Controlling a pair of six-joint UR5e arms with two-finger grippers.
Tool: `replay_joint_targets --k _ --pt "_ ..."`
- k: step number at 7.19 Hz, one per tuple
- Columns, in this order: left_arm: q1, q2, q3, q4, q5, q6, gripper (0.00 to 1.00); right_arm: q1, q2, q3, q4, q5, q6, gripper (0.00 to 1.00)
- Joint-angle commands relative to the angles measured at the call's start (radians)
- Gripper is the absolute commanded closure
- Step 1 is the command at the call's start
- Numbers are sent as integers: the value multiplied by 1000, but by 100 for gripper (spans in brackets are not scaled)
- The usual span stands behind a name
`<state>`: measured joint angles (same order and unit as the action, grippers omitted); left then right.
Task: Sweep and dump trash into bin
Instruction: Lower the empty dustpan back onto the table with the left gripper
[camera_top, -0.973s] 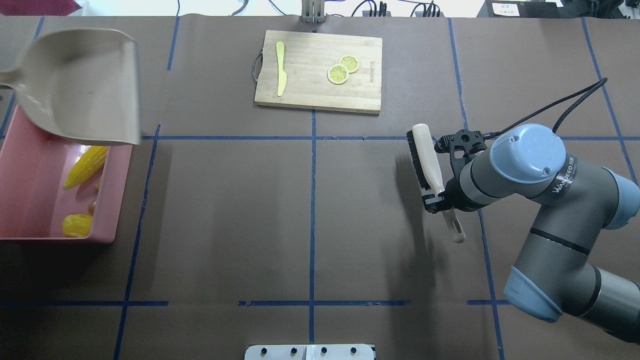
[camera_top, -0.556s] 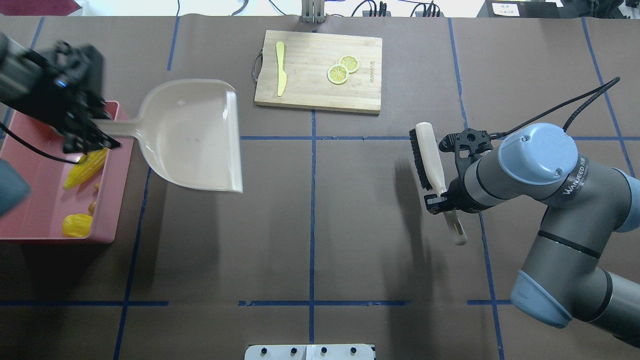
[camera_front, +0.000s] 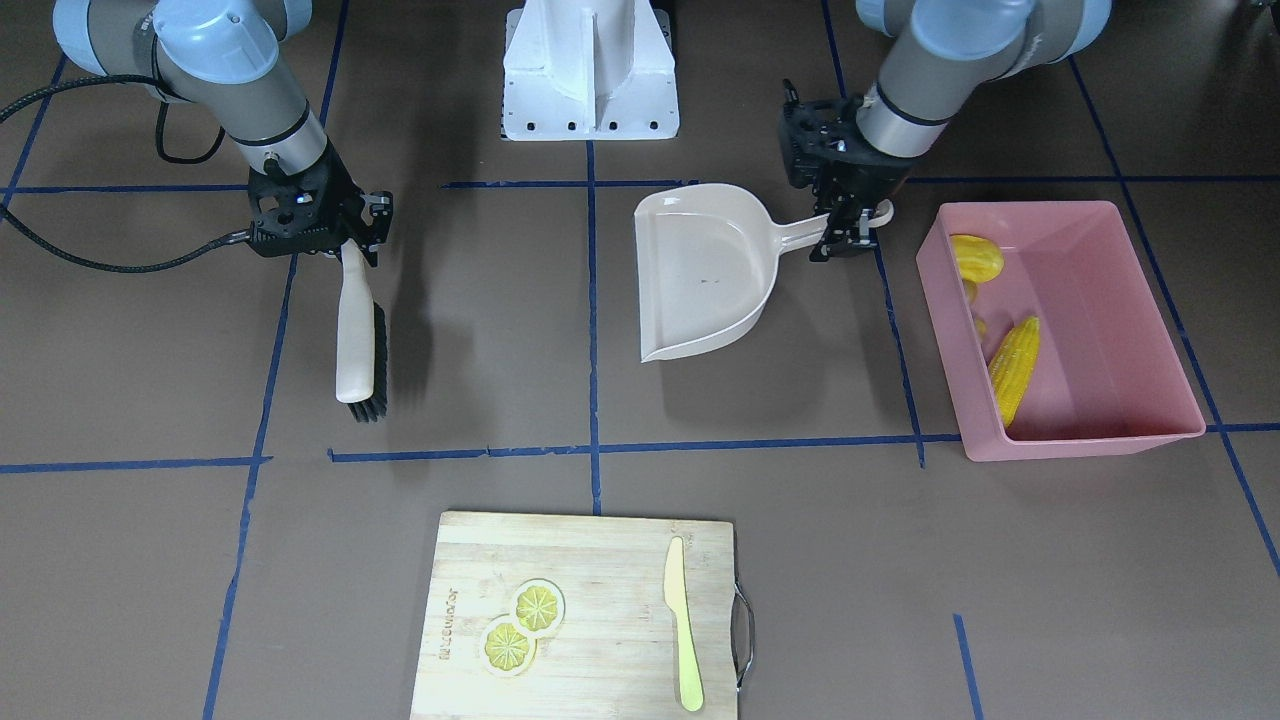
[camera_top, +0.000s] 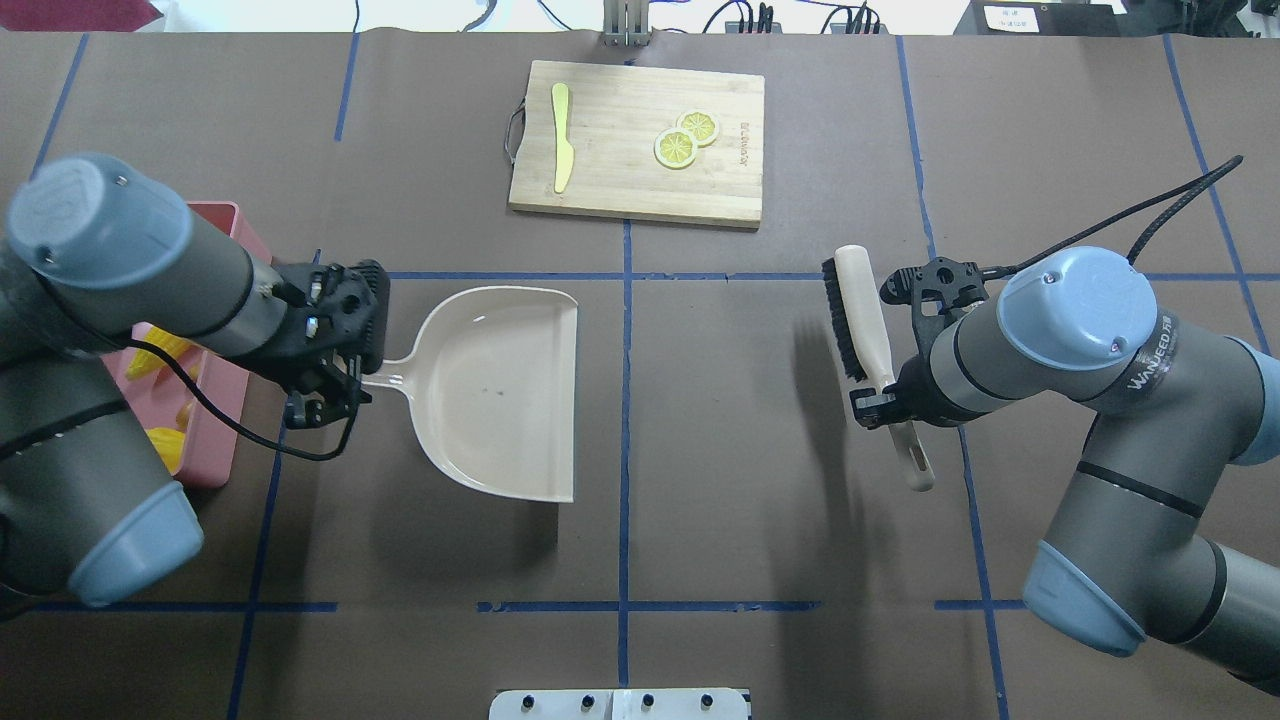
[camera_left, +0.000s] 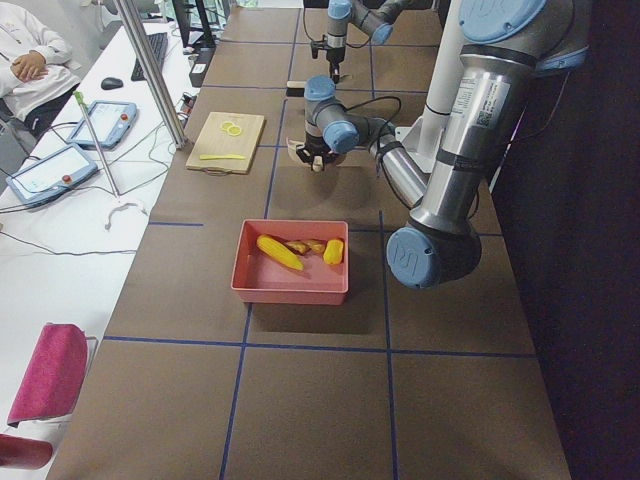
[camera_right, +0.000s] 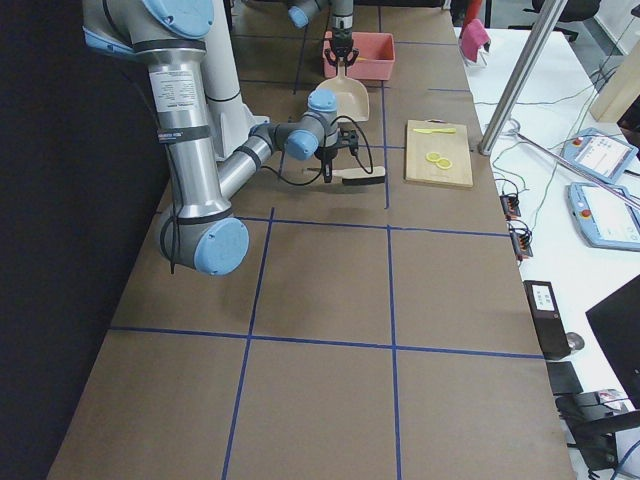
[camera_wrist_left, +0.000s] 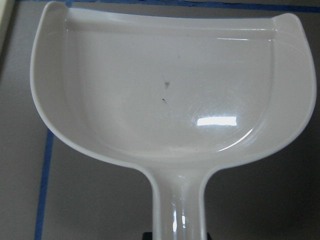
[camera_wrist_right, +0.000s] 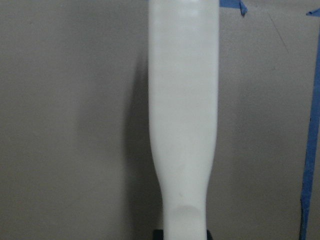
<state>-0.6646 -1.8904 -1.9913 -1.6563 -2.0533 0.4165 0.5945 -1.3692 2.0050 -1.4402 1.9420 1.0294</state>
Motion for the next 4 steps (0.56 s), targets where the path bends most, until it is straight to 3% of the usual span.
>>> replay_joint_targets --k 1,3,4 --pt "55 -21 72 -48 31 -63 91 1 -1 0 0 0 3 100" --pt "72 -27 169 -192 36 -167 80 -1 -1 0 0 0 3 100" --pt "76 -42 178 -195 38 -173 46 -1 -1 0 0 0 3 100"
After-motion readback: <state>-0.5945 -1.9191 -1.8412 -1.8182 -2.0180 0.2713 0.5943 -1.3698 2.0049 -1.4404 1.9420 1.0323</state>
